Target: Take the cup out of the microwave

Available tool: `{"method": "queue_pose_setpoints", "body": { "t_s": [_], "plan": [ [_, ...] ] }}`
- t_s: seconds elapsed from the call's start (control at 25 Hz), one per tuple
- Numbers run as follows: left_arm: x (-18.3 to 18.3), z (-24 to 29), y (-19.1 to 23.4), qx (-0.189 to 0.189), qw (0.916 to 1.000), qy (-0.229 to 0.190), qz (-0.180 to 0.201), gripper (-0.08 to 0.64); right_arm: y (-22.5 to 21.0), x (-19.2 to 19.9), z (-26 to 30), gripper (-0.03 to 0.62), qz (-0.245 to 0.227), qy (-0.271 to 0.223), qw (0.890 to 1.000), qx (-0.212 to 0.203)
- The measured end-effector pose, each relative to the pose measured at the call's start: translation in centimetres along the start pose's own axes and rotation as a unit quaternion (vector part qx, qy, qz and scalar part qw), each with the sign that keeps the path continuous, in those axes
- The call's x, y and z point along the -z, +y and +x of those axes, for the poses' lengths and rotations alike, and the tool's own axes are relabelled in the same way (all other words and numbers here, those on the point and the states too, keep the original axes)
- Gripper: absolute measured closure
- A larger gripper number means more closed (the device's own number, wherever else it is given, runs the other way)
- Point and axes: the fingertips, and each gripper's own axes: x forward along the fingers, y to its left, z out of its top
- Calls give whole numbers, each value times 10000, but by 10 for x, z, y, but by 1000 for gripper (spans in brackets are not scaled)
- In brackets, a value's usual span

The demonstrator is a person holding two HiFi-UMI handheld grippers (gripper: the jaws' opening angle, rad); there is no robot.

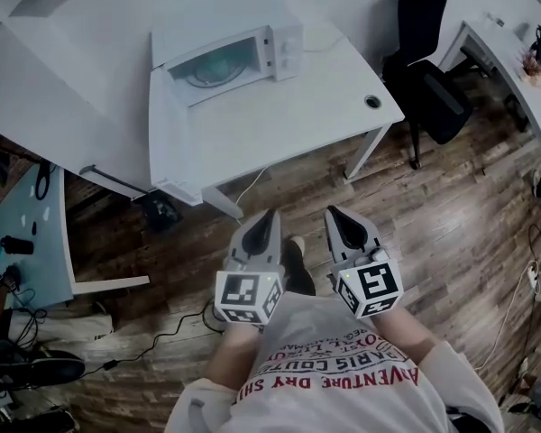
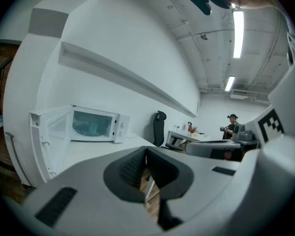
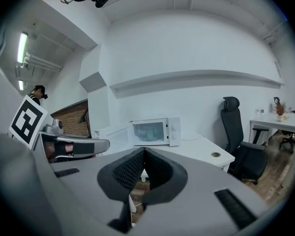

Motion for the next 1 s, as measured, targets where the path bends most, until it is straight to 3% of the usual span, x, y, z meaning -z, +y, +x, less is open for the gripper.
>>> {"method": "queue_pose_setpoints", "body": {
  "t_s": [0.24,0.52,0.72,1.0],
  "plan": [
    [-7,57,22,60,9999,-15,-87,552,-27,-4,46,581,-111,90,9999,-25],
    [-45,148,62,195,9997,-126,-38,552,-64,-31,133,581,-262,107,9996,-49],
    [-70,205,111,66,9999,-121,-51,552,-86,-54,210,581,-352,168,9990,-201],
    [-98,260,182,-388,9991,-173,-37,552,-108,-80,306,581,-398,142,9980,-467]
  ]
}}
